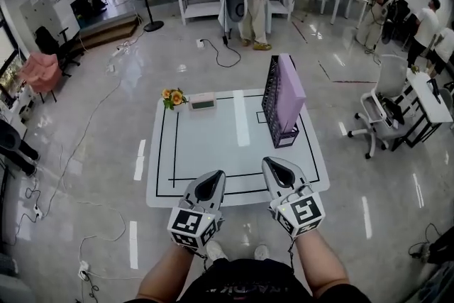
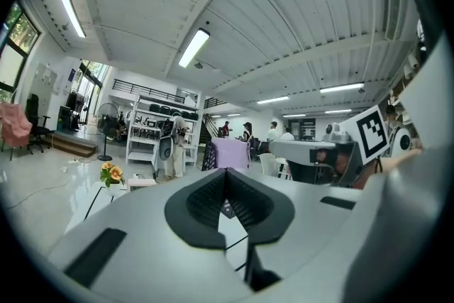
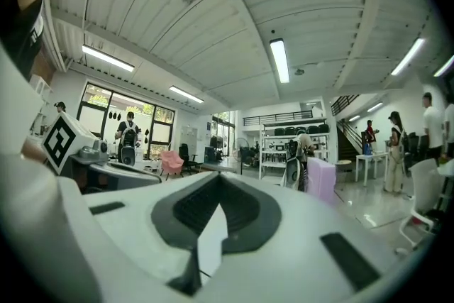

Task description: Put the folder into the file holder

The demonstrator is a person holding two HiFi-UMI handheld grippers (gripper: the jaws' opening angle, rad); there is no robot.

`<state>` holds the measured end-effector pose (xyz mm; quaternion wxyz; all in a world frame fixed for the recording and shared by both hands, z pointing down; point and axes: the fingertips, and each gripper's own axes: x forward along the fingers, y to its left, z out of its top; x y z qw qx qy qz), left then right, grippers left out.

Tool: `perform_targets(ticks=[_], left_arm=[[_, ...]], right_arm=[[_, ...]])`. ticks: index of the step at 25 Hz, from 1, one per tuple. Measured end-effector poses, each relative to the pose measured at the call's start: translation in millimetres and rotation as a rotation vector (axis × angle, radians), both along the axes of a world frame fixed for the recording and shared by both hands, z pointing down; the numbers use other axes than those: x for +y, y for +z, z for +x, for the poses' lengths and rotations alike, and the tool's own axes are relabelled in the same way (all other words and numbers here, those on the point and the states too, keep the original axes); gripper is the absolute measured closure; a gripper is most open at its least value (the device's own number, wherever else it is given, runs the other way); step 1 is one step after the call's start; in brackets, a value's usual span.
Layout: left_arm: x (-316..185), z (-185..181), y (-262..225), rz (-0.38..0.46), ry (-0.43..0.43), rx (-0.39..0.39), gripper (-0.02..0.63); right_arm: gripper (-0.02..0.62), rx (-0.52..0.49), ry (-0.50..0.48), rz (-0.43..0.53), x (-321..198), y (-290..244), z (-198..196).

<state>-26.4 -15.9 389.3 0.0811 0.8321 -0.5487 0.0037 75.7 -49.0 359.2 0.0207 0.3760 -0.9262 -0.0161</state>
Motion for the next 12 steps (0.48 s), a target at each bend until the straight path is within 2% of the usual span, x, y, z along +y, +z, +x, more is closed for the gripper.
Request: perform_targets(ticks=[12], left_arm=[[22.4,50.2,6.5,-0.013,-0.102,-0.011,0.603]], right_arm=[[0.595,-0.010,-0.109,-0.047,16.5,22.1,42.1]])
